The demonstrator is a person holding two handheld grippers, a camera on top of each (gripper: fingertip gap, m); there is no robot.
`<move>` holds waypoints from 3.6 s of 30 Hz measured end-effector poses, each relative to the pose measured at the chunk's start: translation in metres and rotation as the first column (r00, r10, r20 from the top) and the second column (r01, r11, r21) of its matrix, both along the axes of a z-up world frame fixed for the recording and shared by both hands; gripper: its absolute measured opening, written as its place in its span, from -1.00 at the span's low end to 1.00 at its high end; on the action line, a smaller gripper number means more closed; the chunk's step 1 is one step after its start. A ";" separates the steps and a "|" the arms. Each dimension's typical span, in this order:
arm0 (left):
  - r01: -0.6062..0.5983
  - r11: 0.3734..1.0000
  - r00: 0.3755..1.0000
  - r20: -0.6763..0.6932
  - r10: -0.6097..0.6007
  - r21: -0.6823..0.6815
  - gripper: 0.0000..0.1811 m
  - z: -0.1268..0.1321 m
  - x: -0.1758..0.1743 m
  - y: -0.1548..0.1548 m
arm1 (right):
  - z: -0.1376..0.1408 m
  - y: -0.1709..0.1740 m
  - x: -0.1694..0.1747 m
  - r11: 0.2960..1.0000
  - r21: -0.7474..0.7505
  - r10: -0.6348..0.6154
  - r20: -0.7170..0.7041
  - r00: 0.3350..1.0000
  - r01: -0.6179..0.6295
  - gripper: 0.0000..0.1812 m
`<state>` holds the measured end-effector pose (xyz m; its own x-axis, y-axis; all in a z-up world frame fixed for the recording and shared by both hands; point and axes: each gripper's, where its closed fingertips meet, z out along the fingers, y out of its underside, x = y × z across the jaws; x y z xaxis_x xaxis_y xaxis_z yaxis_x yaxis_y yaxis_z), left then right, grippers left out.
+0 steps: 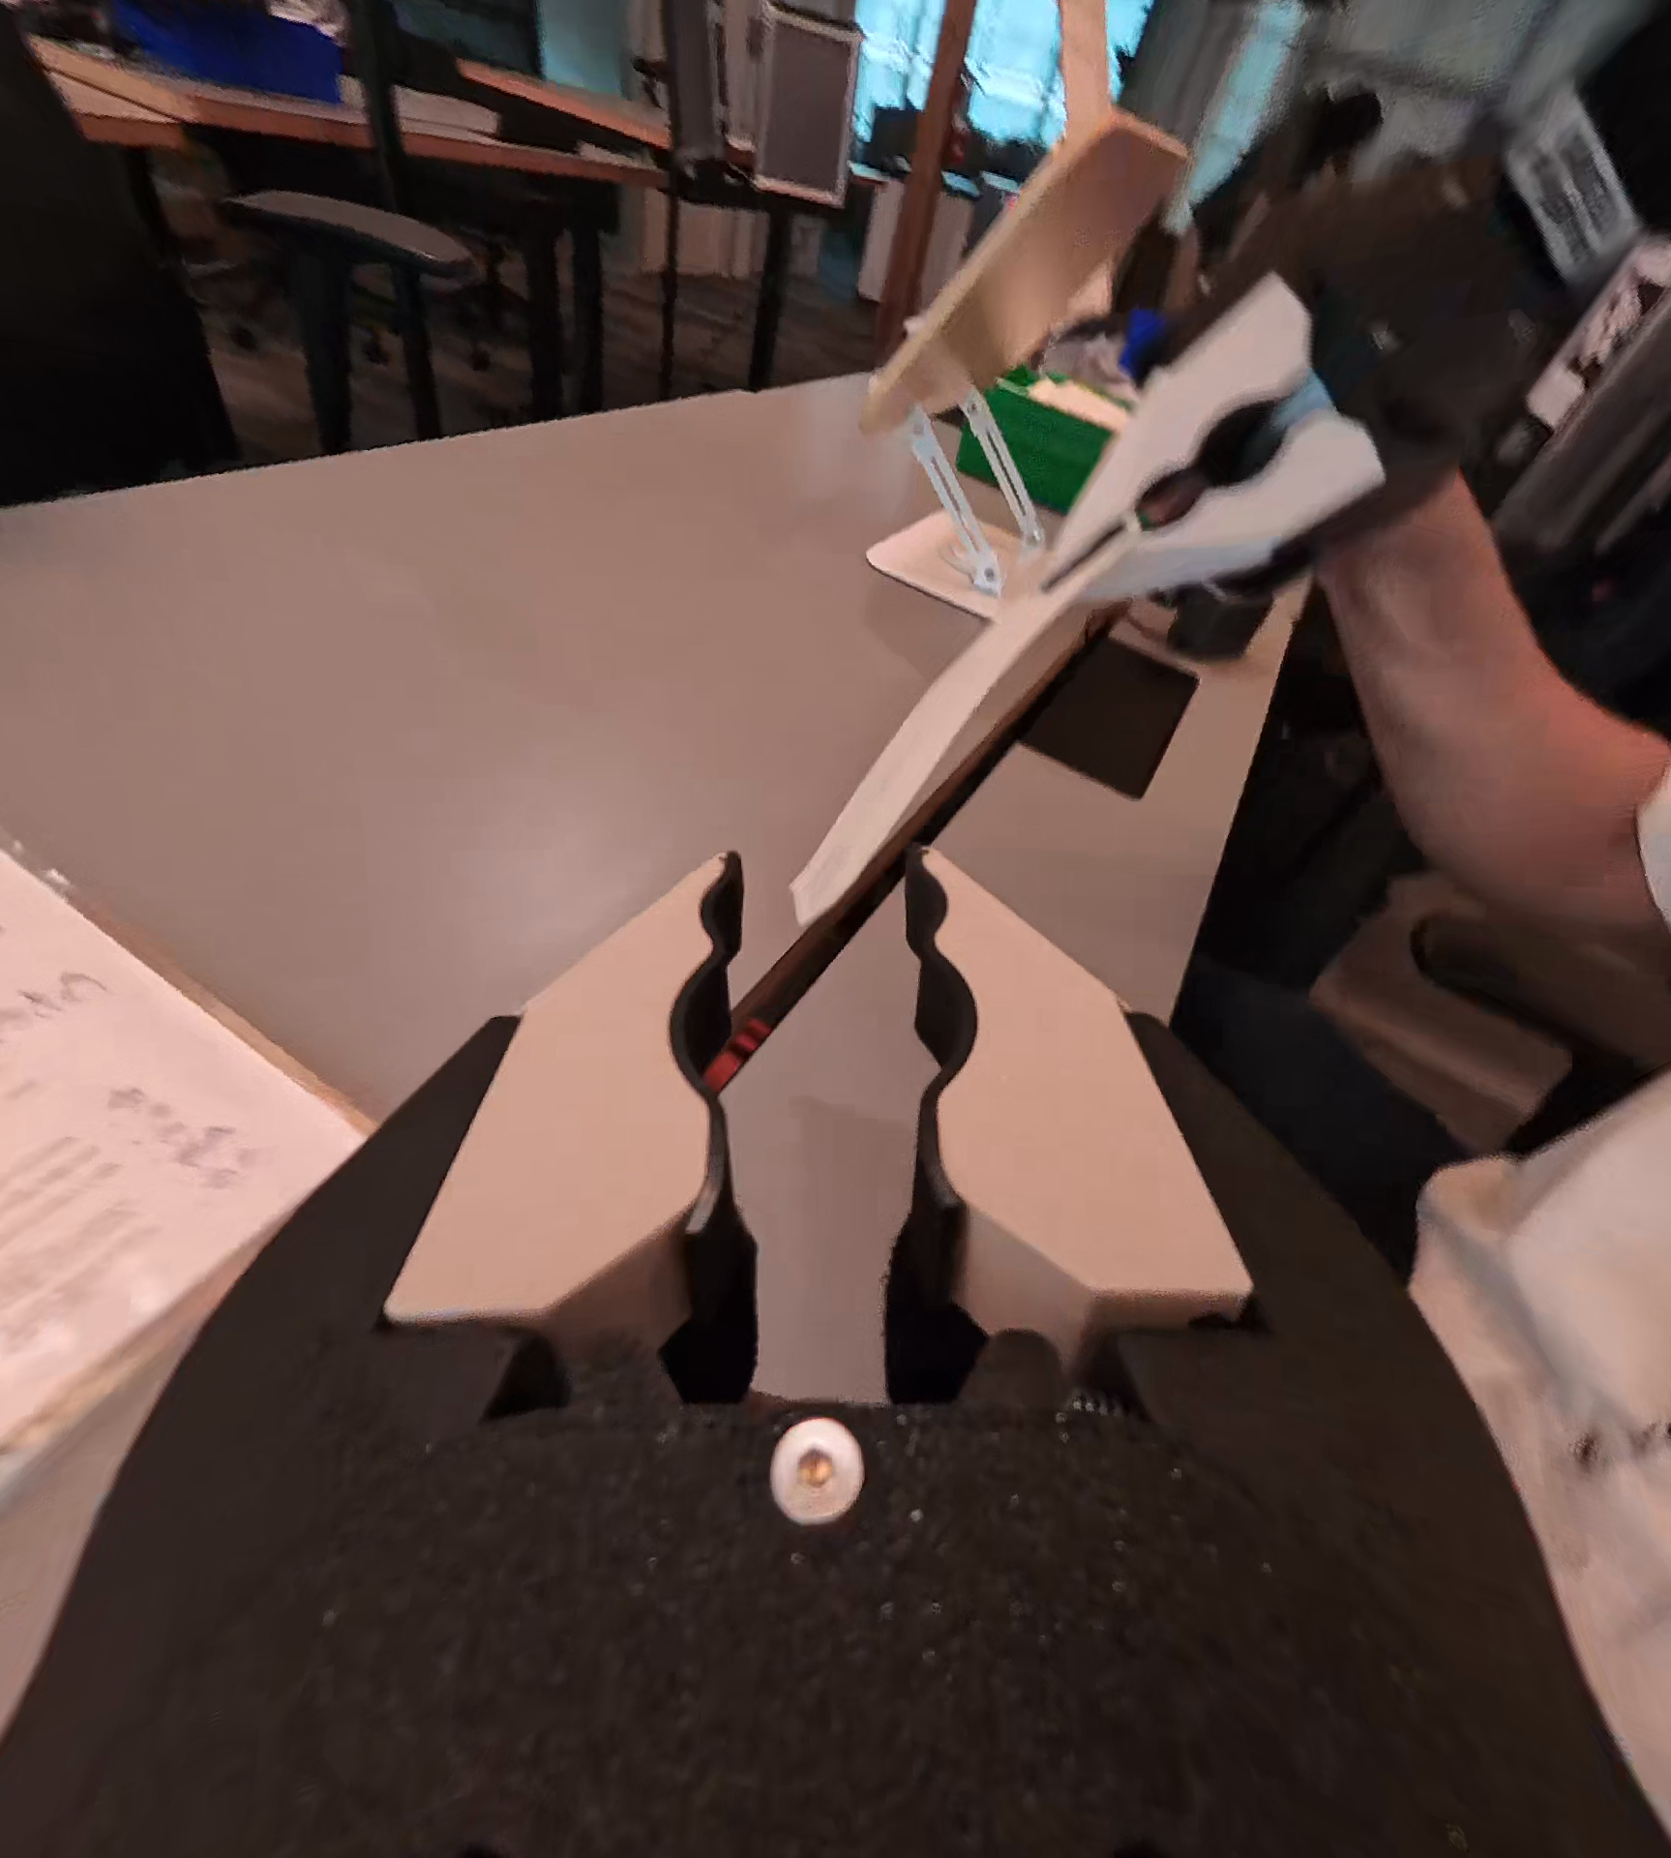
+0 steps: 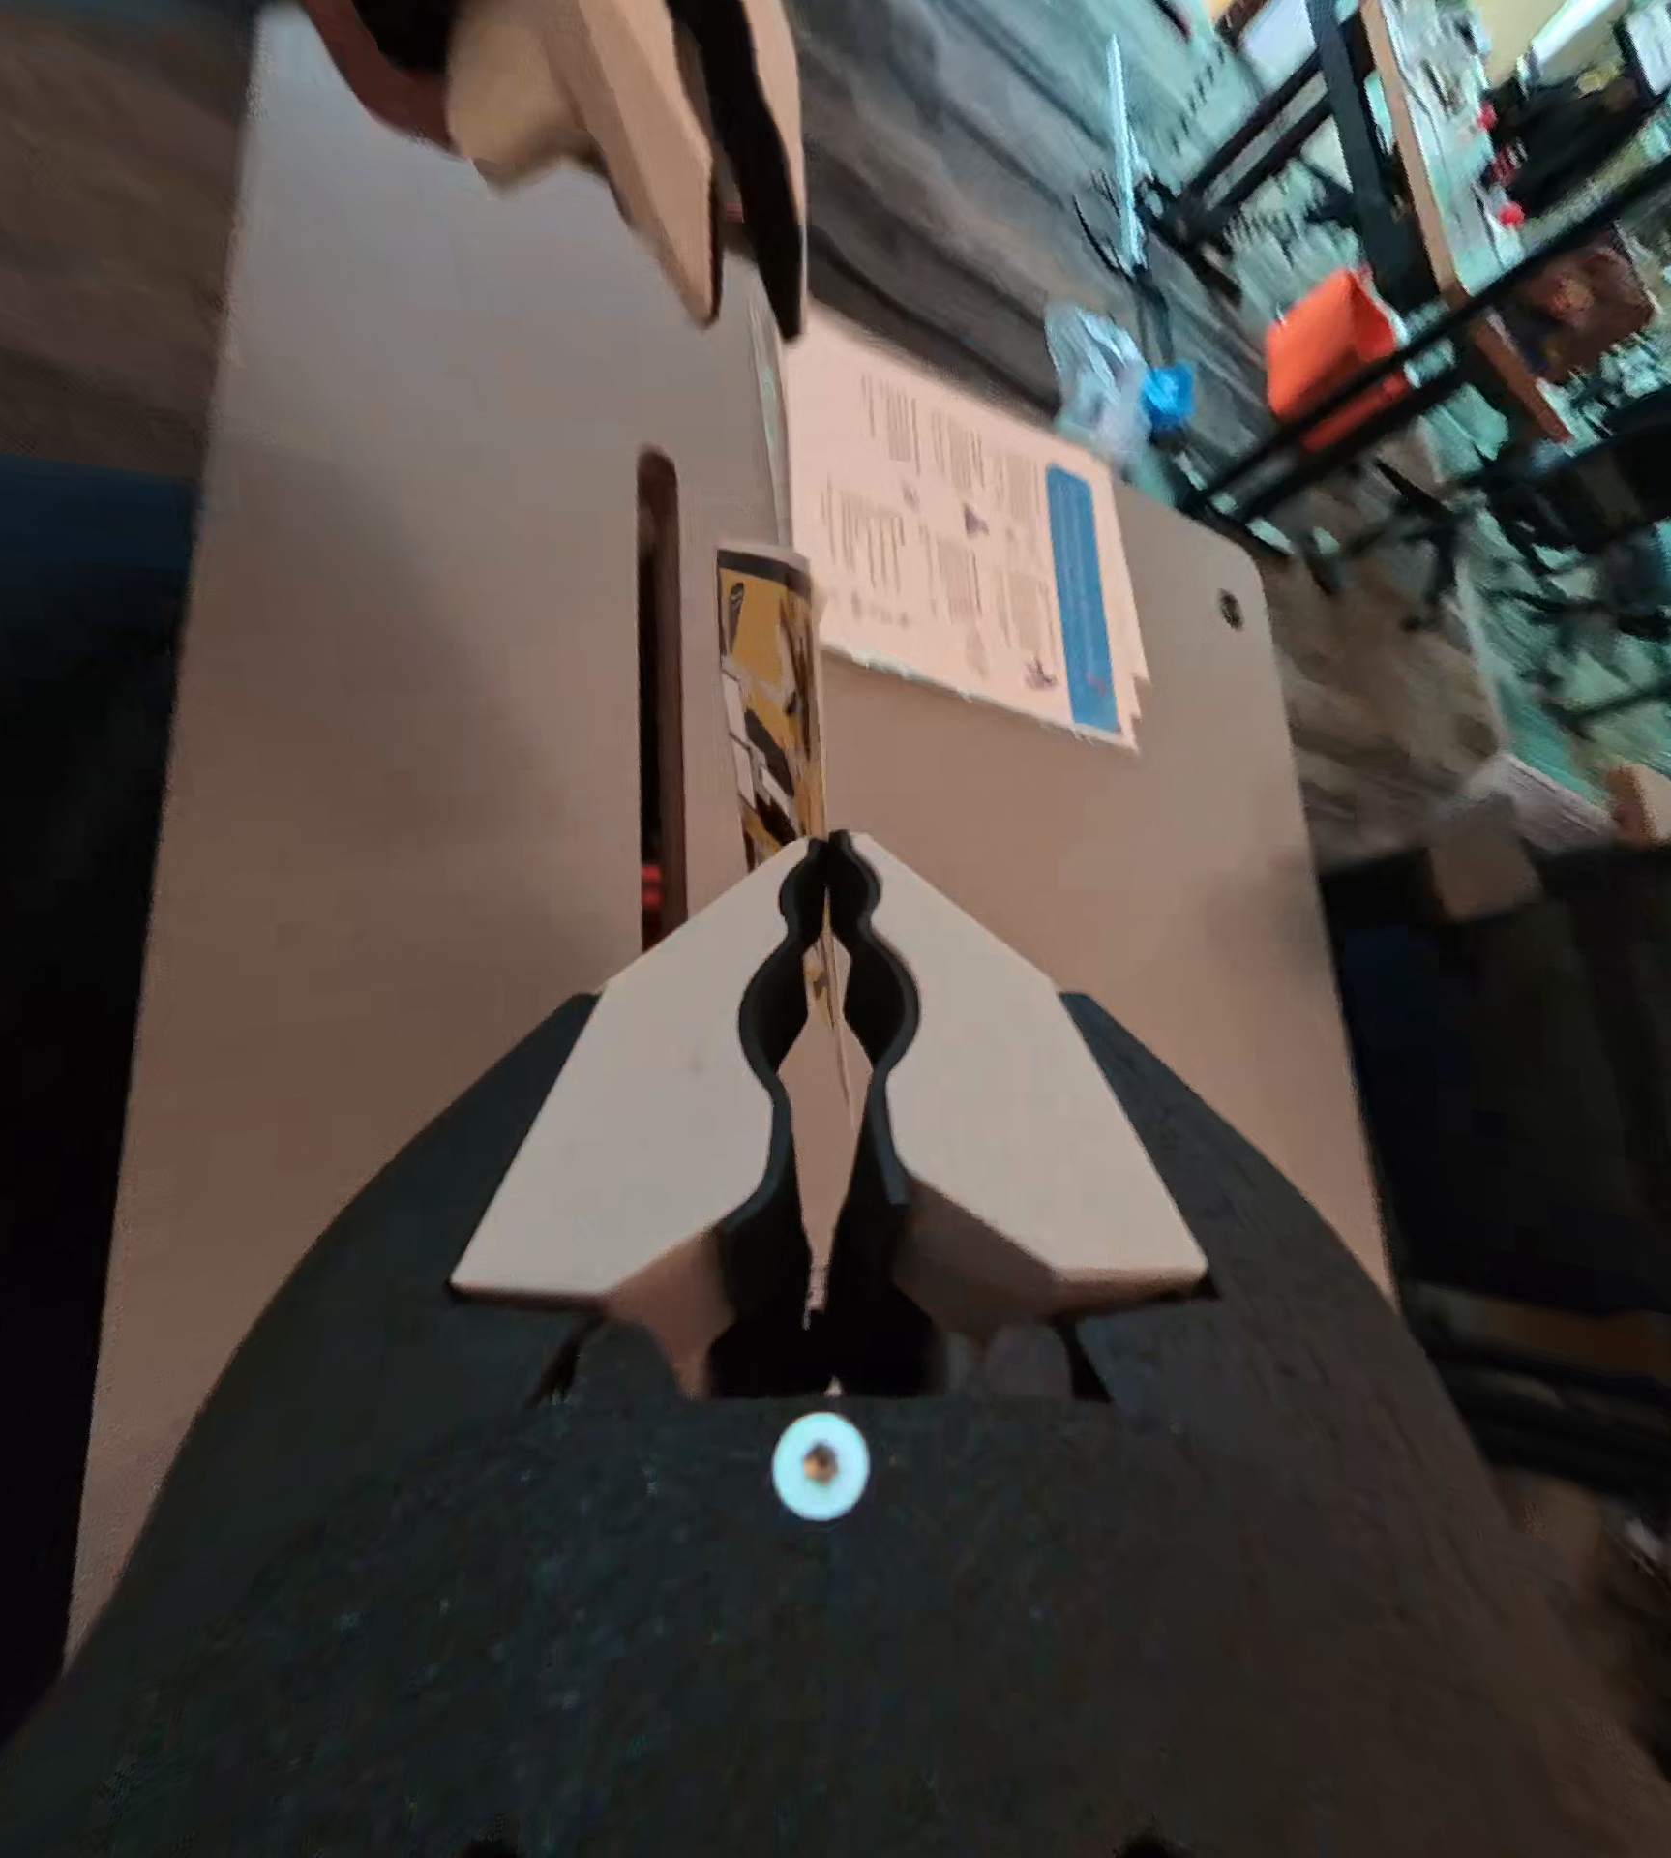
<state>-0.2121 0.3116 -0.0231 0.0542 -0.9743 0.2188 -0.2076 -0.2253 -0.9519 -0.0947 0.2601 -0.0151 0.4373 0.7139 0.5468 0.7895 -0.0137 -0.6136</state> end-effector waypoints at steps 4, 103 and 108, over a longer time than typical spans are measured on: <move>-0.202 0.979 0.979 -0.020 0.202 0.018 -0.65 -0.031 -0.002 -0.017 | -0.023 -0.027 0.017 0.987 0.042 -0.163 0.200 0.966 0.157 -1.00; -0.684 0.625 0.687 -0.623 0.375 -0.377 -0.10 -0.202 -0.220 0.254 | -0.133 -0.108 0.035 0.878 -0.338 -0.477 -0.651 0.590 0.337 -0.59; -0.582 0.627 0.796 -0.521 0.308 -0.519 -0.82 -0.189 -0.219 0.242 | -0.133 -0.107 0.028 0.883 -0.345 -0.469 -0.649 0.599 0.317 -0.59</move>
<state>-0.4315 0.5538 -0.2121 0.6462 -0.4373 0.6254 -0.1927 -0.8865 -0.4207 -0.0670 0.1534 -0.1485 0.8905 0.4259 -0.1602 0.0169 -0.3828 -0.9237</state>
